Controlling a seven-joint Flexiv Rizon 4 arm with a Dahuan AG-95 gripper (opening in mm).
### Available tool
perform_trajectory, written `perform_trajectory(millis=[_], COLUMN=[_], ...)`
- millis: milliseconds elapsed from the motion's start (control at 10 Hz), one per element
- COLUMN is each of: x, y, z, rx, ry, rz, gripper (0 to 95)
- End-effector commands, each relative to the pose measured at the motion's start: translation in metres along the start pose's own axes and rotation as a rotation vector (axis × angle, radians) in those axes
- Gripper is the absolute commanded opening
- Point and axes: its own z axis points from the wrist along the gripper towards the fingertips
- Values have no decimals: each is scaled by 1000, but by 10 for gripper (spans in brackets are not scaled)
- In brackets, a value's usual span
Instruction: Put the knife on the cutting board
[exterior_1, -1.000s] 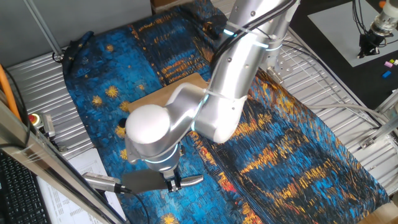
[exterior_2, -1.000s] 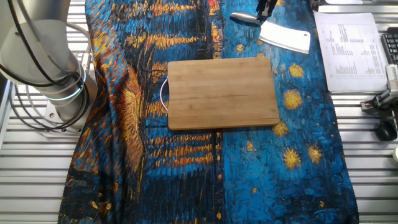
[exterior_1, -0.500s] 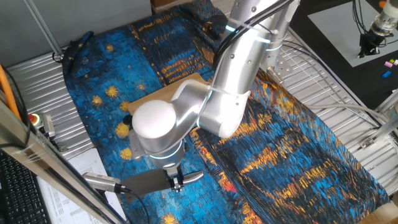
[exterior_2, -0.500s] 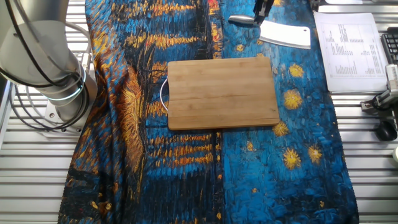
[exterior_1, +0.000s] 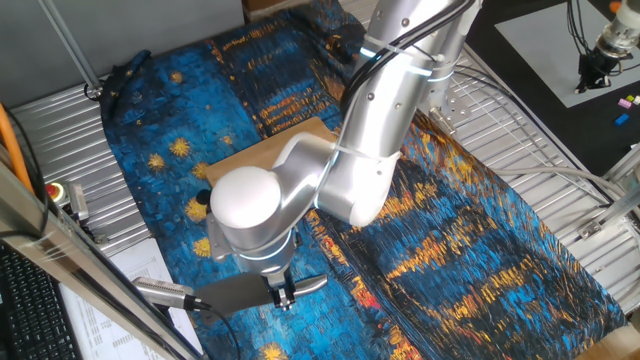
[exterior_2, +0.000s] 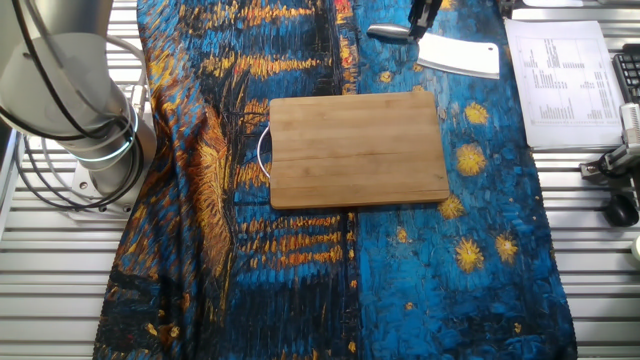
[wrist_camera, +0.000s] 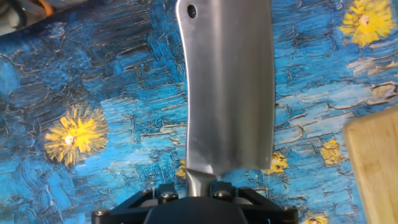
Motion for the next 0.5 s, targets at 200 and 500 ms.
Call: perform_trajectory(millis=[200, 500], x=[0, -1], y=[1, 1], z=[1, 0], rx=[0, 3], ry=[0, -6], rz=[3, -11], gripper=[190, 380])
